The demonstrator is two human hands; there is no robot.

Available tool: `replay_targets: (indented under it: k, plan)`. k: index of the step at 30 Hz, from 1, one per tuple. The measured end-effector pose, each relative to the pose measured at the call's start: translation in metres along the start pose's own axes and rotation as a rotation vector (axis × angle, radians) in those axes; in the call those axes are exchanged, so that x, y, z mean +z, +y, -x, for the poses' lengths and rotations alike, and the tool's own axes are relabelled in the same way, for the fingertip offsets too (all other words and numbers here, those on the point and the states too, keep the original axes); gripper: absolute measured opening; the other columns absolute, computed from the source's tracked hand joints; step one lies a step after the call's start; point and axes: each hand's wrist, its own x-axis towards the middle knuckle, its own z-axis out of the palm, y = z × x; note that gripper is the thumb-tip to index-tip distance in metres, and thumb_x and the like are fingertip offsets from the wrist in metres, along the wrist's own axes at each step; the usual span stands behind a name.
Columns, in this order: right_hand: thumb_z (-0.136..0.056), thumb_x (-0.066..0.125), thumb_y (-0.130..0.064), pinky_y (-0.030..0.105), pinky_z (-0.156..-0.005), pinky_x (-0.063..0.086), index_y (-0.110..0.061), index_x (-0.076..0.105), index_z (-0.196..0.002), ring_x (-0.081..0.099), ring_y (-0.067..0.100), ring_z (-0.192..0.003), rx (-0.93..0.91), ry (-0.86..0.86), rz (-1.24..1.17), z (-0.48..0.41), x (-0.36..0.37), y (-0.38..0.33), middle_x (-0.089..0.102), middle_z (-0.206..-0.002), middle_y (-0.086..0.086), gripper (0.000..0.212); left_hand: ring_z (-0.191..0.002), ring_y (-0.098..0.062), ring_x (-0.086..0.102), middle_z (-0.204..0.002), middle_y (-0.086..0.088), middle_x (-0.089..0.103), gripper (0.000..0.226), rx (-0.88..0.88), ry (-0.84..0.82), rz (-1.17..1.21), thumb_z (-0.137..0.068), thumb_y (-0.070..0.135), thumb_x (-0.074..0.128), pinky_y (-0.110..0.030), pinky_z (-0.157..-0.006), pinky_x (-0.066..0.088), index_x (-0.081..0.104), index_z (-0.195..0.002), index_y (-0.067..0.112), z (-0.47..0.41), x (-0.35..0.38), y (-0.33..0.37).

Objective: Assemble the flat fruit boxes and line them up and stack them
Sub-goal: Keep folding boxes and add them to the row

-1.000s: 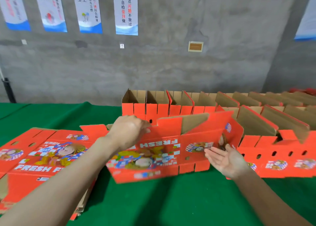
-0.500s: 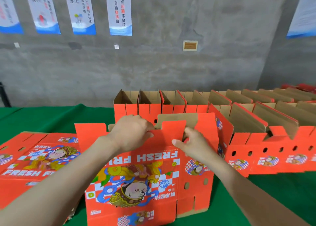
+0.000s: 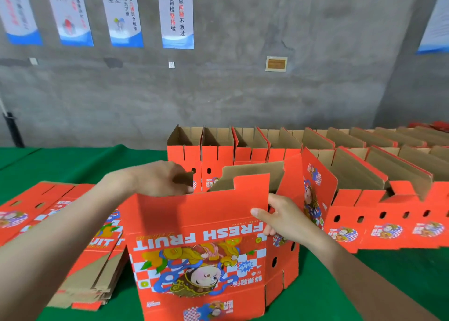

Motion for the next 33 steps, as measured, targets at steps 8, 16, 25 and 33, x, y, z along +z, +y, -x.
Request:
replay_targets:
  k: [8, 16, 25, 33]
  plan:
    - [-0.084, 0.054, -0.056, 0.015, -0.048, 0.045, -0.041, 0.06, -0.093, 0.064, 0.002, -0.052, -0.011, 0.062, -0.1, 0.016, -0.004, -0.008, 0.067, -0.076, -0.027, 0.019, -0.043, -0.008, 0.04, -0.046, 0.006, 0.044, 0.038, -0.241, 0.041, 0.13, -0.084, 0.014, 0.065, -0.013, -0.036, 0.027, 0.047, -0.052, 0.017, -0.012, -0.004, -0.018]
    - [-0.078, 0.053, -0.051, 0.03, -0.085, 0.051, -0.023, 0.075, -0.087, 0.063, 0.007, -0.095, 0.092, 0.285, -0.187, 0.036, -0.031, 0.023, 0.063, -0.109, -0.004, 0.037, -0.031, -0.017, 0.055, -0.041, -0.008, 0.059, 0.024, -0.459, 0.378, 0.897, -0.088, -0.002, 0.048, -0.02, -0.032, 0.042, 0.059, -0.066, -0.002, -0.017, 0.013, -0.064]
    - [-0.085, 0.07, -0.018, 0.026, -0.072, 0.051, -0.012, 0.074, -0.07, 0.062, 0.011, -0.093, 0.247, 0.449, -0.369, 0.031, -0.019, 0.029, 0.055, -0.112, 0.002, 0.017, -0.052, -0.03, 0.063, -0.063, -0.018, 0.06, 0.022, -0.604, 0.81, 0.957, -0.082, 0.004, 0.055, -0.043, -0.046, 0.057, 0.057, -0.06, -0.002, -0.035, 0.075, -0.067]
    - [-0.086, 0.068, -0.006, 0.04, -0.081, 0.054, -0.003, 0.069, -0.098, 0.065, 0.025, -0.095, 0.367, 0.429, -0.517, 0.026, 0.0, 0.036, 0.06, -0.112, 0.01, 0.012, -0.098, -0.023, 0.061, -0.113, -0.011, 0.06, 0.062, -0.411, 0.647, 1.477, -0.081, -0.004, 0.066, -0.041, -0.089, 0.051, 0.042, -0.138, 0.005, -0.023, 0.124, -0.032]
